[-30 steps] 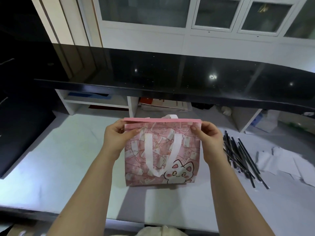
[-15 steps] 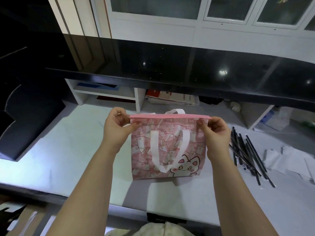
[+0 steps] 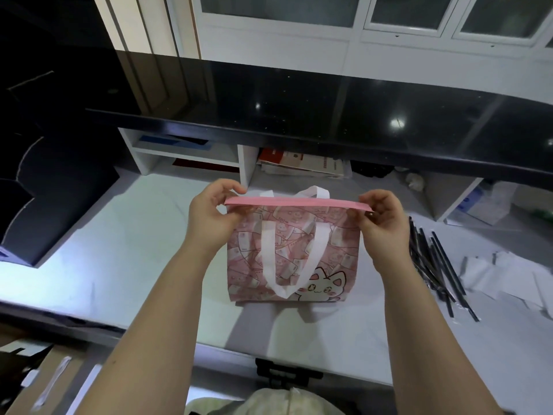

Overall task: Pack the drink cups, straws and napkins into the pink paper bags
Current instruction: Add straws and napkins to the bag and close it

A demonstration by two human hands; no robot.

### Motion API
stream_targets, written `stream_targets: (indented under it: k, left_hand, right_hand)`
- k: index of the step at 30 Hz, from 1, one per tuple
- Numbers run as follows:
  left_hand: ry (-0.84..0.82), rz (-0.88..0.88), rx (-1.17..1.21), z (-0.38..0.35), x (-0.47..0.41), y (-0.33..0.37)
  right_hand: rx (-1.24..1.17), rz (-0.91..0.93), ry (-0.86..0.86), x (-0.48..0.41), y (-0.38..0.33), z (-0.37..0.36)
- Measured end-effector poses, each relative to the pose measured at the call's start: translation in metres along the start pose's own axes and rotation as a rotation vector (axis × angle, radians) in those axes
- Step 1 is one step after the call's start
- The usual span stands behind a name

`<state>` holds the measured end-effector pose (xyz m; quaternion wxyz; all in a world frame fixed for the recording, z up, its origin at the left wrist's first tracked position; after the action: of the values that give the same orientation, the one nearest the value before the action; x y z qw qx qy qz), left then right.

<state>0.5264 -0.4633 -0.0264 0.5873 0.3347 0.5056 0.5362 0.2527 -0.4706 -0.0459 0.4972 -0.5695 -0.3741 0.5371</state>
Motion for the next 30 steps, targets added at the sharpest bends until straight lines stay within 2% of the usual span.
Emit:
stream_targets:
  k: [3, 6, 11, 22, 30]
  left_hand:
    - [-0.019, -0.013, -0.009, 0.002, -0.002, -0.003]
    - [-0.071, -0.031, -0.029, 0.007, -0.005, -0.008]
    - [-0.114, -0.131, -0.154, 0.018, -0.005, -0.017]
    - [-0.094, -0.33, -0.453, 0.032, 0.003, -0.018]
    - [-0.084, -0.491, -0.669, -0.009, 0.008, 0.003]
  right_hand:
    - [0.116, 0.02, -0.027, -0.002, 0.003, 0.001]
    - [0.342, 0.065, -0.139, -0.003, 0.005, 0.002]
    - [0.668, 0.397, -0.301, -0.012, 0.004, 0.009]
    - [0.76, 0.475, -0.327, -0.005, 0.0, 0.017]
    - [0.893, 0.553, -0.248, -0.006, -0.011, -0.014]
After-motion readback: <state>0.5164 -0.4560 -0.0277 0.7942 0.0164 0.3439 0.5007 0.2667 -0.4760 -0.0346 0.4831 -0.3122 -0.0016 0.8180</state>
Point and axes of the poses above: each hand's wrist, its own x-axis away from the middle knuckle, its own z-axis out of the back of the hand, y = z × x, the point moved 1 cm from there along -x, towards the middle knuckle, and after that the axes turned 7 degrees about -y, right-handed, at the moved point
